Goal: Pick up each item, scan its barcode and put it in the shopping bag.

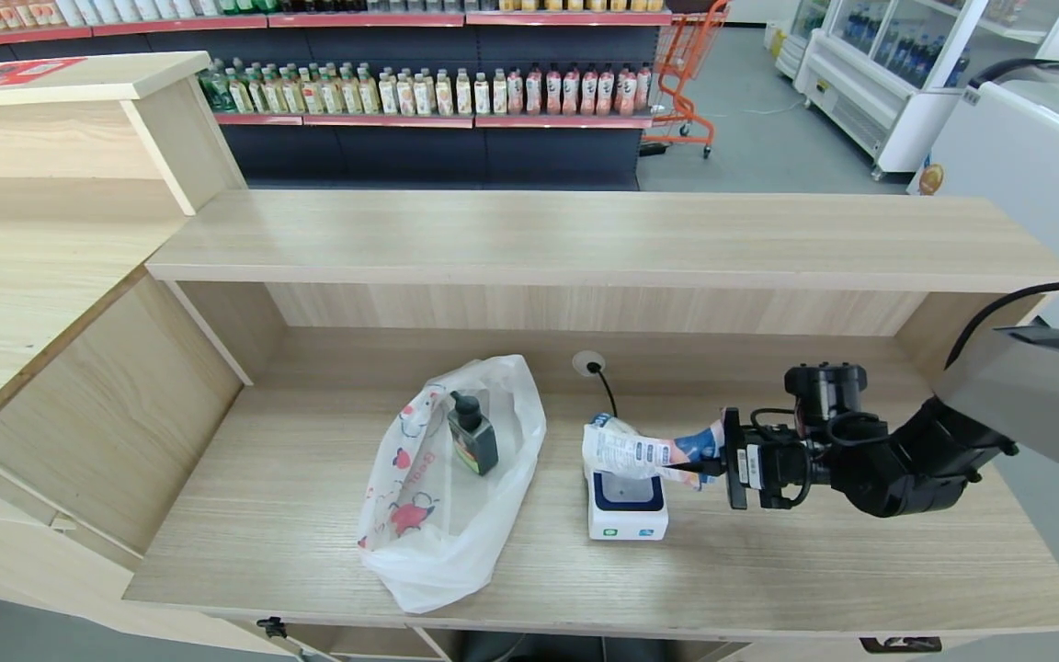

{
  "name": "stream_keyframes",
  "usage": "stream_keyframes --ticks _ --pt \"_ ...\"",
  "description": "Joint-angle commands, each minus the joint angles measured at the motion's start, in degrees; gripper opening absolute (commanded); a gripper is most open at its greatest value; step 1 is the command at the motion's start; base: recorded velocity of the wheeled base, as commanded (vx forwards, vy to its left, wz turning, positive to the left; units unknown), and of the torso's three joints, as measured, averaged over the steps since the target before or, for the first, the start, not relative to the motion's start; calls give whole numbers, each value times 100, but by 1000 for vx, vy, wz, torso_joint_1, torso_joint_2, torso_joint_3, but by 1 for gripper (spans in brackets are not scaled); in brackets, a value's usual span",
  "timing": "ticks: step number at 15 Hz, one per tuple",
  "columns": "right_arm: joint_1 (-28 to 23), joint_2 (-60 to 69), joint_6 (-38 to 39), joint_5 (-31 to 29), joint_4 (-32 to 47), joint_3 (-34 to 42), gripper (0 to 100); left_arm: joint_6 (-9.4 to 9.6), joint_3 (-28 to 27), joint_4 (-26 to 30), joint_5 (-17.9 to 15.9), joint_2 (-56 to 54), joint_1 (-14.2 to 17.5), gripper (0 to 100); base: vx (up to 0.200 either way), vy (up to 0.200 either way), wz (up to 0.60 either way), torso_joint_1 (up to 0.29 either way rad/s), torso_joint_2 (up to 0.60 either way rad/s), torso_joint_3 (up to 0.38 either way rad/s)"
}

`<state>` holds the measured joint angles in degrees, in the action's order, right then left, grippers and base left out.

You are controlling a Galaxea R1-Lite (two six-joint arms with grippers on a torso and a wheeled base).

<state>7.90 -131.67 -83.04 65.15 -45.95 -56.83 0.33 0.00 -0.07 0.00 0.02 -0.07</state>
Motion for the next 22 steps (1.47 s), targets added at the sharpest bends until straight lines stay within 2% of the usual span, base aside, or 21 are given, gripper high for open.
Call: stream_keyframes --ticks 1,3,4,6,8,9,12,13,15,16,18,22 --pt "1 98 -1 7 7 49 0 2 0 -1 0 6 -1 100 0 0 0 0 0 0" --pt "-131 405 245 7 33 234 0 2 0 -1 0 6 -1 100 0 0 0 0 0 0" --pt "-430 651 614 7 42 392 0 2 0 -1 0 6 7 100 0 0 0 0 0 0" --pt "-904 1399 1871 -2 42 673 0 2 0 -1 0 6 -1 100 0 0 0 0 0 0" --pt "-1168 2102 3136 -11 42 770 0 2 0 -1 0 6 7 100 0 0 0 0 0 0" --pt "-1282 2655 4138 -107 42 937 0 2 0 -1 0 6 -1 100 0 0 0 0 0 0" --pt "-1098 4193 7759 -1962 103 1878 0 2 0 -1 0 6 -1 100 0 0 0 0 0 0" --pt "-878 4431 8366 -2375 332 2036 0 2 0 -1 0 6 -1 100 0 0 0 0 0 0" --pt "-684 4940 8937 -3069 1492 2089 0 2 0 -1 0 6 -1 100 0 0 0 0 0 0" --pt "-517 5160 9412 -3228 1984 2045 0 2 0 -1 0 6 -1 100 0 0 0 0 0 0" --pt "-403 5406 9983 -3280 2257 2027 0 2 0 -1 0 6 7 100 0 0 0 0 0 0" --pt "-377 5819 10211 -3280 2301 2449 0 29 0 -1 0 -2 7 100 0 0 0 0 0 0"
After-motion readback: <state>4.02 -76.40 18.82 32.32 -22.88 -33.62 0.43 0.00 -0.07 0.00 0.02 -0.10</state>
